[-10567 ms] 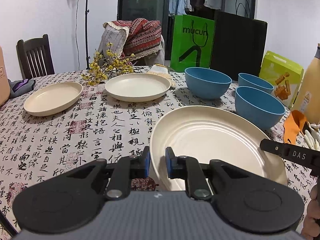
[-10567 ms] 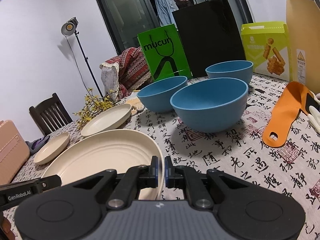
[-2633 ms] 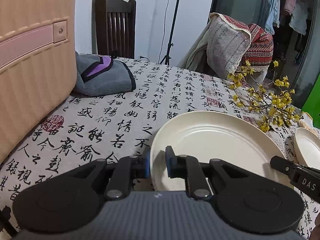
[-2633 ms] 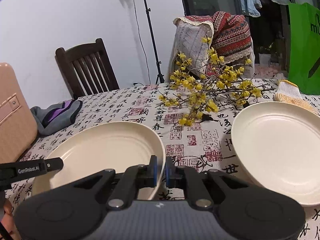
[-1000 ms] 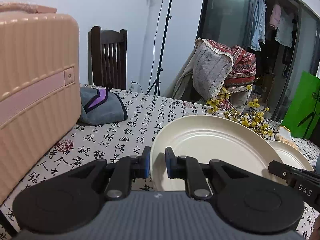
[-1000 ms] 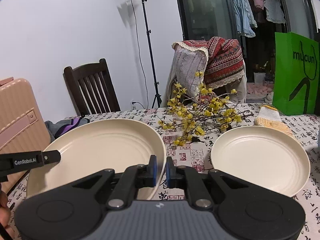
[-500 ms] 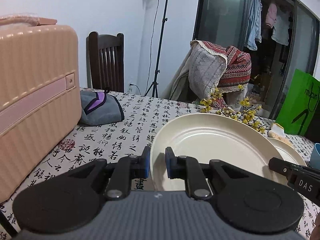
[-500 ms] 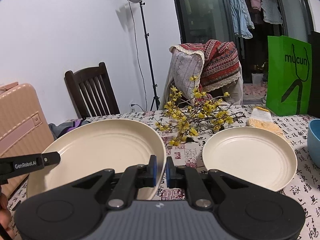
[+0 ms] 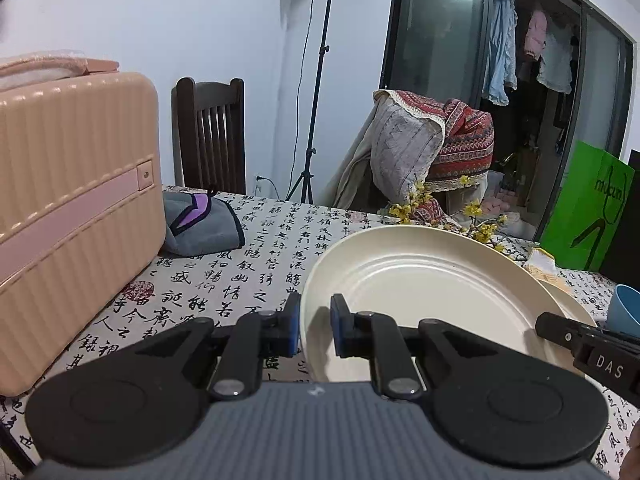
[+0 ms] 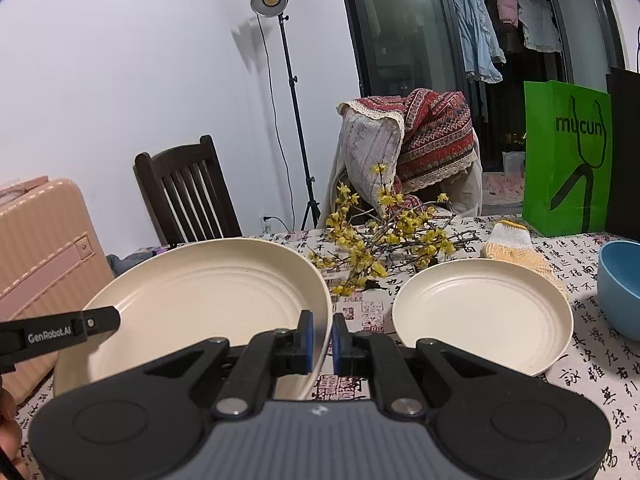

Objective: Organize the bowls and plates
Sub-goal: 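Lift the second cream plate tilted up with both grippers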

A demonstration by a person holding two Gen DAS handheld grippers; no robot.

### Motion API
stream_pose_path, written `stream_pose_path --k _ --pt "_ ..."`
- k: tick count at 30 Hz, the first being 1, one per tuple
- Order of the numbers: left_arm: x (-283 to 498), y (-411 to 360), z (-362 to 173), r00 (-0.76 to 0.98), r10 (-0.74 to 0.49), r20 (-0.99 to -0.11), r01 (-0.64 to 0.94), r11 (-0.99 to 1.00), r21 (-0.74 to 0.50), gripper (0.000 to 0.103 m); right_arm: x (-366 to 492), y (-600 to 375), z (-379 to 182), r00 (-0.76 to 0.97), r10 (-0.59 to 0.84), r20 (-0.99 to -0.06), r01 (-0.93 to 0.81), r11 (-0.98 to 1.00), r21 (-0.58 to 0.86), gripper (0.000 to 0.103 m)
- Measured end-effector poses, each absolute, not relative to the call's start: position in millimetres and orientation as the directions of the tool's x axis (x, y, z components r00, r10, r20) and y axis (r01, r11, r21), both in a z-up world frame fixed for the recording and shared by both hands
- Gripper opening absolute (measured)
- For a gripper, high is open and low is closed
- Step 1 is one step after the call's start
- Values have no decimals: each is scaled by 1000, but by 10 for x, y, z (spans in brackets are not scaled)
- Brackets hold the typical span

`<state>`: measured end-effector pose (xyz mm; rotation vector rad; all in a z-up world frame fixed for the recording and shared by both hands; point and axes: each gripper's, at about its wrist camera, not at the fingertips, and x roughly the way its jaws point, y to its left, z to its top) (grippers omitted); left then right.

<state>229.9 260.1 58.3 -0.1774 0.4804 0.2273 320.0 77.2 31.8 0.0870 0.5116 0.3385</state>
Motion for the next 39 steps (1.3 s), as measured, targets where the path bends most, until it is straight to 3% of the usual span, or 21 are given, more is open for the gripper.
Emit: stream_pose_path --k 39 --pt "1882 2169 759 878 171 -447 -239 966 -100 15 2813 340 450 824 353 -443 -297 935 193 9"
